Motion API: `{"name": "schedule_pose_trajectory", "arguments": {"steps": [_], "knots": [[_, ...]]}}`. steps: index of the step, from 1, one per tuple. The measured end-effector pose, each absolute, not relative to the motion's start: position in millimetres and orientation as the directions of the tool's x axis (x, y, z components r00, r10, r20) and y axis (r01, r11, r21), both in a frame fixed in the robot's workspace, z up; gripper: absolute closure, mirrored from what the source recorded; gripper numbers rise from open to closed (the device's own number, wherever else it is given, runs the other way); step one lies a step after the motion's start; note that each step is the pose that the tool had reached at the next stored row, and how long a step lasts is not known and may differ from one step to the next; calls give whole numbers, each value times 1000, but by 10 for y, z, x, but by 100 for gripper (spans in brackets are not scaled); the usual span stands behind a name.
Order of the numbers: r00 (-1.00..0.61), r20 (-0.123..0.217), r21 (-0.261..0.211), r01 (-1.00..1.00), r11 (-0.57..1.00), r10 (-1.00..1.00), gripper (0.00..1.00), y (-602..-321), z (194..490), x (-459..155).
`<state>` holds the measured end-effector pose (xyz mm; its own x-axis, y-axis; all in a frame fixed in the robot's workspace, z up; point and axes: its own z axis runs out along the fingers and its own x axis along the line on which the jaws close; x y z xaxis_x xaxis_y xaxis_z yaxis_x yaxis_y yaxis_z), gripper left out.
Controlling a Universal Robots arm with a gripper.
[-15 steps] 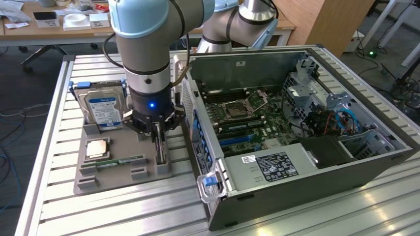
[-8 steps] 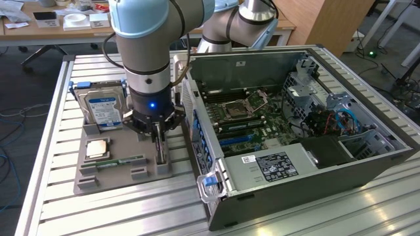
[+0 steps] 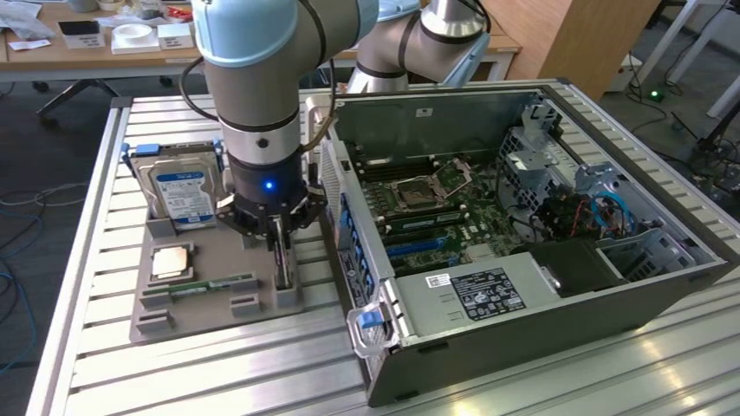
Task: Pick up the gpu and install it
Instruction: 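Pick up the gpu and move the gpu toward the slot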
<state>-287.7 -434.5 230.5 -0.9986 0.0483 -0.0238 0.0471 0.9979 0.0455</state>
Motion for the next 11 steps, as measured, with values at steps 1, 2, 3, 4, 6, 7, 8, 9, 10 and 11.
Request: {"name": "schedule_pose_trajectory", "arguments": {"steps": [1, 2, 3, 4, 6, 7, 8, 9, 10, 11], "knots": [[-999, -24, 45, 47, 998, 48, 73, -4345, 2310, -2877], [-999, -24, 45, 47, 998, 48, 73, -4345, 2319, -2877], [-999, -24, 45, 47, 998, 48, 73, -4345, 2333, -2877], [-999, -24, 45, 47, 998, 48, 73, -4345, 2349, -2877], [-999, -24, 45, 47, 998, 48, 73, -4345, 2383, -2877], [-999, -24, 45, 47, 998, 48, 73, -4345, 2403, -2877], [-999, -24, 45, 47, 998, 48, 73, -4345, 2425, -2877], [-999, -24, 45, 47, 998, 48, 73, -4345, 2449, -2877], [-999, -24, 45, 47, 998, 48, 73, -4345, 2476, -2877], [-999, -24, 45, 47, 998, 48, 73, -4345, 2505, -2877]]}}
